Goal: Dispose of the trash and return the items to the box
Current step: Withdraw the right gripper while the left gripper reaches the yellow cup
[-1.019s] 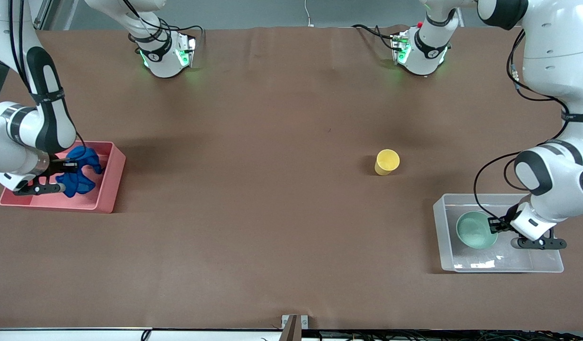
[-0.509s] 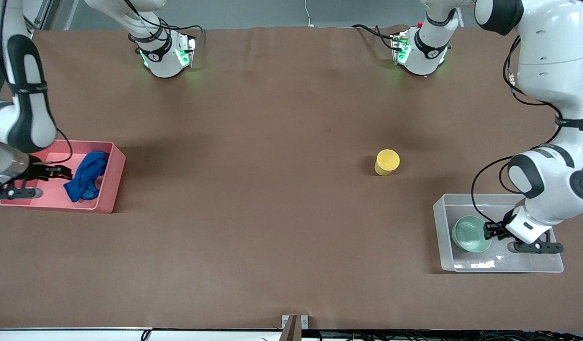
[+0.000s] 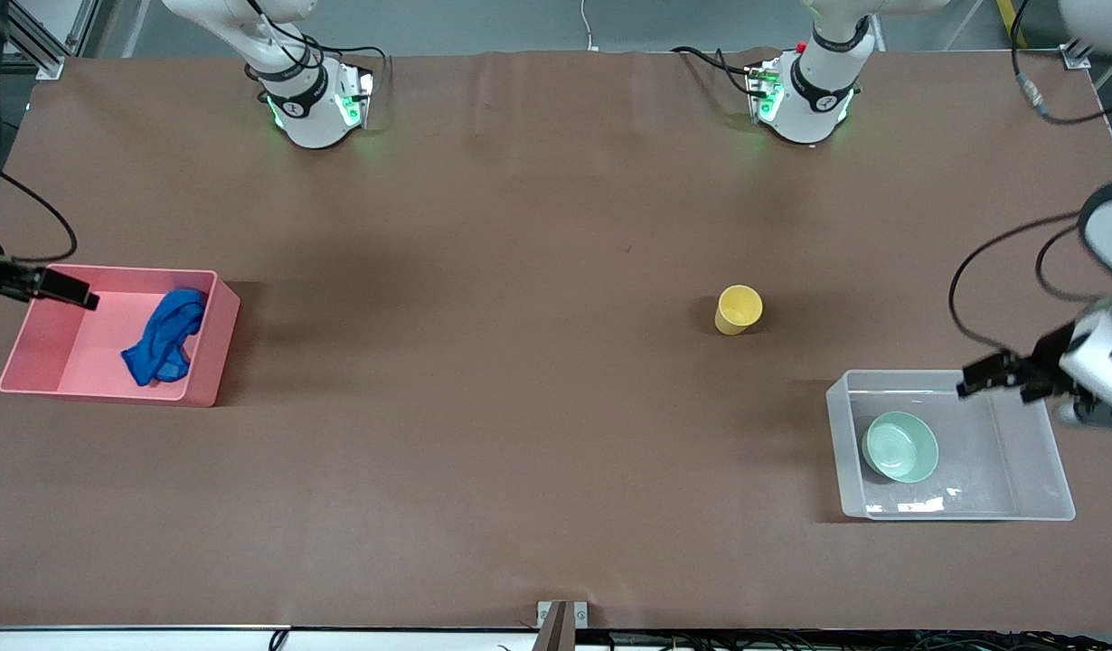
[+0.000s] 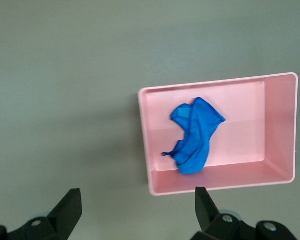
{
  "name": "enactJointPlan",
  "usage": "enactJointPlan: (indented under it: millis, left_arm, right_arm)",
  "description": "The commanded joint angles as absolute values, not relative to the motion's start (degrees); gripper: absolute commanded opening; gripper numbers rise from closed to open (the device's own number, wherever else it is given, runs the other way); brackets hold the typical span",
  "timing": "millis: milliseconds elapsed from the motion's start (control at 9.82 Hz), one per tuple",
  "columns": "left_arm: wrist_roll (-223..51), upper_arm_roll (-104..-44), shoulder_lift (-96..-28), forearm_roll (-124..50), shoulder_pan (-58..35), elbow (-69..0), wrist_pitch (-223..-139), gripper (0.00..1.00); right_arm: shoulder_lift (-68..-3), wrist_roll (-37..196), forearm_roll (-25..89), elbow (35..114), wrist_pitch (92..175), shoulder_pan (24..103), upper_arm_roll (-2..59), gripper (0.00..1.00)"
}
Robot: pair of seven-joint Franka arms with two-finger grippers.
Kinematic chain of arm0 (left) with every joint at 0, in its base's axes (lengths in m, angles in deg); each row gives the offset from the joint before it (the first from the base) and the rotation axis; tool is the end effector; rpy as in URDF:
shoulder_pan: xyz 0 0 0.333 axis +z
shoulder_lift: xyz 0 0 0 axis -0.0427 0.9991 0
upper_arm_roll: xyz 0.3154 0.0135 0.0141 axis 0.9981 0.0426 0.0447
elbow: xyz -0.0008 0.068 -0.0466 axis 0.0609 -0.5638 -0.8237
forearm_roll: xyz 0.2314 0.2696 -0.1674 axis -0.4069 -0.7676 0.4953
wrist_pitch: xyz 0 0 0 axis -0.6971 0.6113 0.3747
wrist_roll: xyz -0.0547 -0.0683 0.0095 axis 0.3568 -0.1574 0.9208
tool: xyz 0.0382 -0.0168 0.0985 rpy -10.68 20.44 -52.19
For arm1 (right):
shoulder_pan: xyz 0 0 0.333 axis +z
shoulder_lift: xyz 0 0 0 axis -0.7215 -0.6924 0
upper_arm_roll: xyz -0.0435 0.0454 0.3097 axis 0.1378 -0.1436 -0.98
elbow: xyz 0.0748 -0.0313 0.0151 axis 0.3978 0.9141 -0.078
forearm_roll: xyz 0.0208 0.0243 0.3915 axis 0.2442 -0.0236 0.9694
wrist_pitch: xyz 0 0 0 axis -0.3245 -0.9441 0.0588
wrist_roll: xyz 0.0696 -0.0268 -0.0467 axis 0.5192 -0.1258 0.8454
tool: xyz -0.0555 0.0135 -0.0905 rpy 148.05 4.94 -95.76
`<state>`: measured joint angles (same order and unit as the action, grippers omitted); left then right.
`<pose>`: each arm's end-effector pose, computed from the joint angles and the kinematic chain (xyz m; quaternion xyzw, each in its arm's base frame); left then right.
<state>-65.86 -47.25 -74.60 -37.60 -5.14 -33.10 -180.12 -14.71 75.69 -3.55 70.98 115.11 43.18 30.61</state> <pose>0.6326 0.0470 0.4618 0.9969 -0.0452 0.0476 0.0431 0.5681 -0.1018 0.5612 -0.9965 0.0818 0.0122 0.0073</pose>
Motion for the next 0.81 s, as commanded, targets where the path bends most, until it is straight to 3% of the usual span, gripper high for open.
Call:
enactJointPlan:
  millis: [0, 102, 204, 407, 713]
  left_arm:
    - [-73.06, -54.36, -84.77, -41.70, -5.52, -48.83, -181.32, 1.00]
    - [-74.92, -57.53, -86.80, -41.78, -5.43, -53.23, -181.93, 1.00]
    - [-77.38, -60.52, -87.09, -41.79, -5.43, -56.15, -183.76, 1.00]
    - [-81.34, -66.23, -86.74, -41.79, -5.52, -64.65, -195.05, 0.99]
    - [-81.45, -70.03, -80.52, -41.79, -5.61, -71.38, -207.84, 0.96]
  right_arm:
    - [-12.00, 73.17, -4.40, 63.88, 105.42, 40.91, 26.51, 1.00]
    - [-12.09, 73.35, -4.67, 60.34, 100.55, 41.43, 26.68, 1.00]
    - [-11.57, 73.17, -4.67, 60.56, 100.68, 41.61, 26.68, 1.00]
    - [-9.99, 73.08, -4.58, 63.10, 102.87, 41.70, 26.51, 1.00]
    - [-10.07, 73.61, -4.41, 60.13, 99.28, 41.96, 26.33, 1.00]
